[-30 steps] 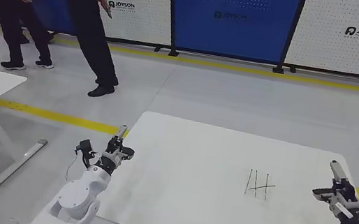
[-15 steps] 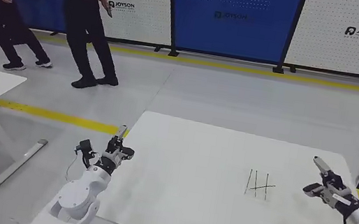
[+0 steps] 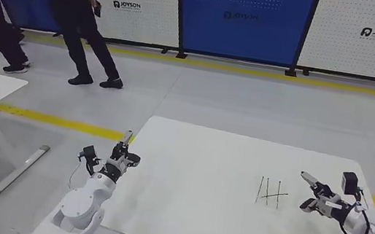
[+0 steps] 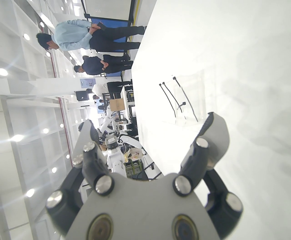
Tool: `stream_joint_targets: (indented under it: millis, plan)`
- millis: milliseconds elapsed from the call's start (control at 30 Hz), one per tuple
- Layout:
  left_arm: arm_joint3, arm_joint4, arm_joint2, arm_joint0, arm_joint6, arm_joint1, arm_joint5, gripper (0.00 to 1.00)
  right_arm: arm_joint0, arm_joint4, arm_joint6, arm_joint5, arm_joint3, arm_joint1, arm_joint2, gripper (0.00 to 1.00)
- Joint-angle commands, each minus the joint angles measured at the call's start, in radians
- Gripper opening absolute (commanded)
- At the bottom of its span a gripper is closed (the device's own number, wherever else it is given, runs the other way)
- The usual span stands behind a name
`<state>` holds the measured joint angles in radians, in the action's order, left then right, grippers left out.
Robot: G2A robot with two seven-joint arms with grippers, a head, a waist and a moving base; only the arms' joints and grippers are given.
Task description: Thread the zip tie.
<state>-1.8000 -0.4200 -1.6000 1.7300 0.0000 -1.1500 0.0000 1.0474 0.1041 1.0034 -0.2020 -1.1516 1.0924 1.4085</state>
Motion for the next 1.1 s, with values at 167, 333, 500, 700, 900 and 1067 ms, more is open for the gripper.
stream_joint_targets:
  millis: [167,333,500,700,900,1067]
  plan:
    - [0.0,0.0,0.0,0.0,0.0,0.0,0.0,1.0,0.0,0.0,0.0,0.0,0.0,0.0,0.0,1.0]
    - [0.0,0.0,0.0,0.0,0.0,0.0,0.0,1.0,0.006,-0.019,0.004,0.029,-0.002,0.001,-0.015,1.0]
    - [0.0,0.0,0.0,0.0,0.0,0.0,0.0,1.0,-0.045,-0.088,0.051,0.126,0.082,0.002,-0.072,1.0]
    - [0.0,0.0,0.0,0.0,0.0,0.0,0.0,1.0,-0.138,-0.128,0.121,0.21,0.201,0.008,-0.13,1.0]
    - [0.0,0.0,0.0,0.0,0.0,0.0,0.0,1.0,-0.139,-0.129,0.124,0.216,0.204,0.007,-0.131,1.0]
    - [0.0,0.0,0.0,0.0,0.0,0.0,0.0,1.0,-0.139,-0.129,0.124,0.216,0.204,0.007,-0.131,1.0]
